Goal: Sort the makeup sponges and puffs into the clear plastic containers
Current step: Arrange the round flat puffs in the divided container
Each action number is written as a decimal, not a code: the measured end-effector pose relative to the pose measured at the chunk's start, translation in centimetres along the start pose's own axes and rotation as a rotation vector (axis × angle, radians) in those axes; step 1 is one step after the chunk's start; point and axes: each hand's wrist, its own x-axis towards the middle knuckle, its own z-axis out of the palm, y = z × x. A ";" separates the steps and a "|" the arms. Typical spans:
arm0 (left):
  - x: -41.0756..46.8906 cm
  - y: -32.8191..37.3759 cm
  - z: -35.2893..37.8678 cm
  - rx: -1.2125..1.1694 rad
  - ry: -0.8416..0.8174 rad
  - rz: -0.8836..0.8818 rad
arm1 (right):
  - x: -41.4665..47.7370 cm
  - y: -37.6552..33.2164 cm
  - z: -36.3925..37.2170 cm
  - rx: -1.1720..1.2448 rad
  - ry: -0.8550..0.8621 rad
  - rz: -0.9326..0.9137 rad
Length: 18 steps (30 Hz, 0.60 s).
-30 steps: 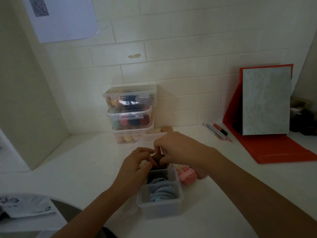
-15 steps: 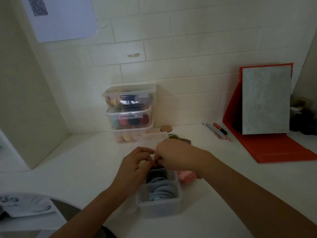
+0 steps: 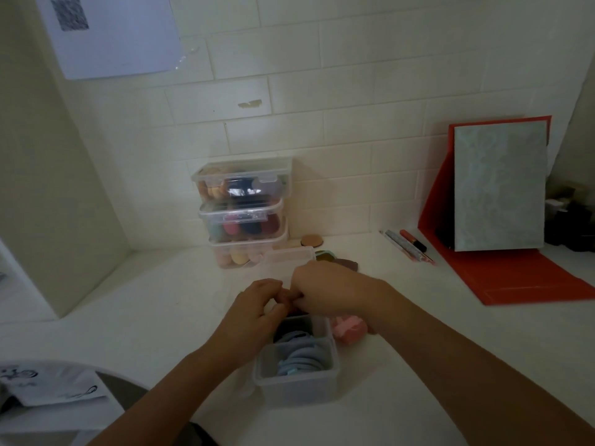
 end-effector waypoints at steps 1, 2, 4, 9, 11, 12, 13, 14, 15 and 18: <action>0.0 0.0 -0.1 0.018 -0.009 -0.006 | -0.2 0.6 -0.4 0.103 -0.040 -0.018; 0.0 -0.1 -0.1 0.022 -0.020 -0.012 | -0.4 1.2 -0.9 0.215 -0.058 -0.030; 0.0 -0.4 -0.2 -0.009 -0.040 -0.026 | -0.8 2.9 -1.8 0.465 0.033 -0.010; -0.1 -0.7 0.1 -0.062 -0.050 -0.078 | 0.3 9.2 0.1 0.443 0.491 0.362; -0.1 -0.8 0.1 -0.074 -0.048 -0.064 | 0.6 11.0 2.1 0.387 0.441 0.447; -0.1 -0.9 0.2 -0.080 -0.044 -0.057 | 0.7 11.7 3.0 0.378 0.390 0.445; 0.0 -1.0 0.2 -0.081 -0.040 -0.054 | 0.8 12.1 3.6 0.377 0.332 0.426; 0.0 -1.1 0.3 -0.078 -0.037 -0.053 | 1.0 12.2 3.9 0.394 0.288 0.386; 0.0 -1.2 0.3 -0.076 -0.034 -0.050 | 1.2 12.1 4.2 0.414 0.238 0.337; 0.1 -1.3 0.3 -0.089 -0.025 -0.037 | 2.2 11.9 5.2 0.441 0.168 0.216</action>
